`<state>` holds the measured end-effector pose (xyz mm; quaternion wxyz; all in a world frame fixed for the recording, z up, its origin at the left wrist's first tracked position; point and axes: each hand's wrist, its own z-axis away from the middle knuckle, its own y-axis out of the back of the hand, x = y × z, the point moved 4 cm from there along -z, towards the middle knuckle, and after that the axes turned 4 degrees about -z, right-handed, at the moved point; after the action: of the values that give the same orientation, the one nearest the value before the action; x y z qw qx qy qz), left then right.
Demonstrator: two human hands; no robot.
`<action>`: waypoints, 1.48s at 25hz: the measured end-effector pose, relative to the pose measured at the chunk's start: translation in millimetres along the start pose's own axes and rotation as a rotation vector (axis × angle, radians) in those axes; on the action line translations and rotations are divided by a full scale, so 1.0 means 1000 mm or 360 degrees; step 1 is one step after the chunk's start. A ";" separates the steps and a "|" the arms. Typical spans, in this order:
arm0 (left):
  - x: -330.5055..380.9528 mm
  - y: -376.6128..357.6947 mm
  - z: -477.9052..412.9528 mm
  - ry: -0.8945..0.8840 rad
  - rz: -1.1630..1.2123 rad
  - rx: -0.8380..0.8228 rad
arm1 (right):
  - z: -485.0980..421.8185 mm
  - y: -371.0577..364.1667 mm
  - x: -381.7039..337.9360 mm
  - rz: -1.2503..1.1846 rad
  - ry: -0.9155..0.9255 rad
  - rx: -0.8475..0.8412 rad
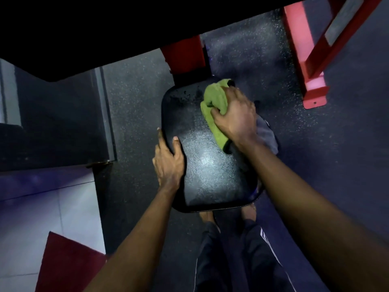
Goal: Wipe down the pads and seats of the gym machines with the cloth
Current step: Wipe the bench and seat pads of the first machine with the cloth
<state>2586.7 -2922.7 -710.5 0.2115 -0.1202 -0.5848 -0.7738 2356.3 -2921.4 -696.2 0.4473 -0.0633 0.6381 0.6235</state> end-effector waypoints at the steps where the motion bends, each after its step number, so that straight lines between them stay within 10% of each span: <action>1: 0.001 0.001 -0.001 0.0005 0.0030 -0.0011 | 0.007 0.004 0.005 -0.0017 0.0023 0.0000; 5: 0.001 0.001 0.001 0.0022 0.0077 -0.0012 | -0.019 0.010 0.000 -0.0104 -0.0108 0.0048; 11: -0.002 0.002 -0.001 0.0008 0.0155 -0.0018 | -0.043 -0.037 -0.069 0.0385 0.0580 -0.0402; 17: -0.005 0.002 -0.001 -0.0050 0.0271 -0.0046 | -0.038 -0.045 -0.082 0.0275 0.0425 -0.0045; 24: -0.015 -0.002 -0.006 -0.0042 0.0512 -0.0143 | -0.047 -0.070 -0.121 0.0486 0.0706 -0.0608; 31: -0.013 -0.004 -0.004 -0.0165 0.0353 -0.0141 | -0.038 -0.037 -0.069 0.0323 0.0186 0.0073; 37: -0.015 -0.006 -0.006 -0.0110 0.0385 -0.0080 | -0.031 -0.102 -0.151 0.0711 0.0743 -0.0647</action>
<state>2597.6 -2924.4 -724.2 0.2801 -0.2218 -0.5534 -0.7524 2495.1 -3042.0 -678.9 0.1215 -0.1504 0.5841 0.7883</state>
